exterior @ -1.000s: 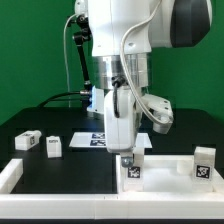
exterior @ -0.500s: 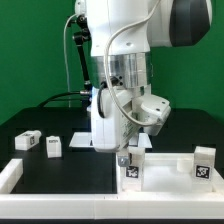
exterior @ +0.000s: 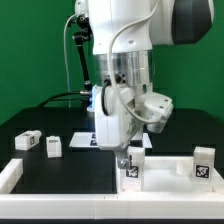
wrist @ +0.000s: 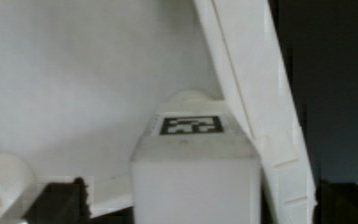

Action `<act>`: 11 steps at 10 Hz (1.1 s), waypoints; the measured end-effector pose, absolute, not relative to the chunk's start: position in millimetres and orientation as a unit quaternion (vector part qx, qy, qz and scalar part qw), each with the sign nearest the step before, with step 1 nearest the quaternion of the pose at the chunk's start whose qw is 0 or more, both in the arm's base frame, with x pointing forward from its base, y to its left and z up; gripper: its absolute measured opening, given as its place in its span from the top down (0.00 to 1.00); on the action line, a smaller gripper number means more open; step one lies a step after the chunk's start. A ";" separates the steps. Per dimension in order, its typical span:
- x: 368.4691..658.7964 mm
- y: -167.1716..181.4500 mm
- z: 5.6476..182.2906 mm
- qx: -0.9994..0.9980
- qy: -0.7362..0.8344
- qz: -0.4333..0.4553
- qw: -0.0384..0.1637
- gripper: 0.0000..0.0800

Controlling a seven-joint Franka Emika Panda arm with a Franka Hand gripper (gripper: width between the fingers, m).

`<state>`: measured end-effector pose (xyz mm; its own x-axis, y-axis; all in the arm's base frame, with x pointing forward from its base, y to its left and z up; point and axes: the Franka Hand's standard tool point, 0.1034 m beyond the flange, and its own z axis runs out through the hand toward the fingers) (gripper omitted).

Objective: Assemble square table

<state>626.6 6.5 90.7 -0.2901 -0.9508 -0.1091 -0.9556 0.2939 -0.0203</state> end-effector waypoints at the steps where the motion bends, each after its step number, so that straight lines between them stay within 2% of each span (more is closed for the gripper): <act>1: 624.3 17.0 109.4 -0.599 0.798 0.027 0.059 0.19; 2: 617.9 31.2 125.6 -0.607 0.792 0.043 0.058 0.19; 3: 617.5 38.1 128.3 -0.609 0.790 0.046 0.058 0.19; 9: 614.6 39.2 121.7 -0.614 0.786 0.049 0.054 0.19; 11: 592.5 55.3 113.2 -0.627 0.776 0.063 0.042 0.19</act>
Offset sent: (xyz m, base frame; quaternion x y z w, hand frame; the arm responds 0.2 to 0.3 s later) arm 0.0000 0.0000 0.0000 0.0000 0.0000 0.0000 1.0000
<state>592.5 55.3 113.2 -0.2115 -0.9668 -0.1435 -0.9773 0.2070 0.0455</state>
